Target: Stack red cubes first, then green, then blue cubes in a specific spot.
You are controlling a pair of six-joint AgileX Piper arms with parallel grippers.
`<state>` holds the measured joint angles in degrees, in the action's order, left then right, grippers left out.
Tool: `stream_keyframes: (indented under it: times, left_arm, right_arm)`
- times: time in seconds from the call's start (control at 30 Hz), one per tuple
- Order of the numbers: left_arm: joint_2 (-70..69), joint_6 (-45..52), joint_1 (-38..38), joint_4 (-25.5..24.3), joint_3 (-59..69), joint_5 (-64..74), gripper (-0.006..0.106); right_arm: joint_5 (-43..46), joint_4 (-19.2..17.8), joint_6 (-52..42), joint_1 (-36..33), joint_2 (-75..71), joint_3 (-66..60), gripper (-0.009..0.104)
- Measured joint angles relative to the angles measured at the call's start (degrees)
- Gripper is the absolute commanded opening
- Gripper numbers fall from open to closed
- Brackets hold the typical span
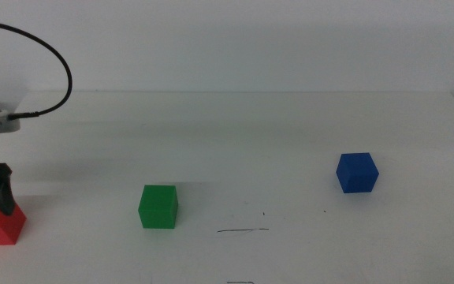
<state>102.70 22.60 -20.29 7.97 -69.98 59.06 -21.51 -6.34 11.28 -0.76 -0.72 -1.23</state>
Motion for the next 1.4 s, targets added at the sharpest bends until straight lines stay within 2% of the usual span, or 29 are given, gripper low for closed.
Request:
stream_keyframes:
  times: [0.33,0.47,0.57,0.83,0.87,1.0,1.13,1.4]
  left_arm:
    - [3.68,0.01,0.00,0.19,-0.47,-0.56,0.093]
    - [4.87,0.07,0.00,0.40,-0.47,-1.17,0.089]
    - [5.46,0.07,0.00,0.86,-0.47,-1.51,0.081]
    - [6.55,0.07,0.00,1.53,-0.47,-1.74,0.048]
    - [6.55,0.01,0.00,1.53,-0.47,-1.46,0.027]
    - [6.12,-1.17,0.26,2.74,-0.53,0.37,0.018]
    - [3.34,-4.09,2.65,2.20,-0.53,1.65,0.014]
    - [-6.12,-18.31,11.41,2.07,-0.53,7.29,0.011]
  right_arm:
    - [0.00,0.00,0.00,0.00,0.00,0.00,0.074]
    - [0.00,0.00,0.00,0.00,0.00,0.00,0.074]
    - [0.00,0.00,0.00,0.00,0.00,0.00,0.074]
    - [0.00,0.00,0.00,0.00,0.00,0.00,0.074]
    - [0.00,0.00,0.00,0.00,0.00,0.00,0.074]
    - [0.00,0.00,0.00,0.00,0.00,0.00,0.074]
    - [0.00,0.00,0.00,0.00,0.00,0.00,0.074]
    - [0.00,0.00,0.00,0.00,0.00,0.00,0.074]
